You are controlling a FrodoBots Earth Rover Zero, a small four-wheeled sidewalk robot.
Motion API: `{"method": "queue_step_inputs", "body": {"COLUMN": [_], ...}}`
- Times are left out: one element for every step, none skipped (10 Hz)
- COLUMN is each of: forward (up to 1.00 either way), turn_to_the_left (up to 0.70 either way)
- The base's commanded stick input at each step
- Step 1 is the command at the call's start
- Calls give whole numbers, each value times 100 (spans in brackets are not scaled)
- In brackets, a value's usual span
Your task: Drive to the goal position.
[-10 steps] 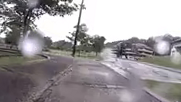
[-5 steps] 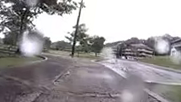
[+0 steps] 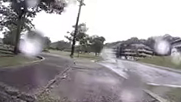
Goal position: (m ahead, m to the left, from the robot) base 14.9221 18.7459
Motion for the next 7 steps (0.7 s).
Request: {"method": "queue_step_inputs", "body": {"forward": [70, 70, 70, 70, 70, 70, 70], "turn_to_the_left": [0, 0, 0, 0, 0, 0, 0]}}
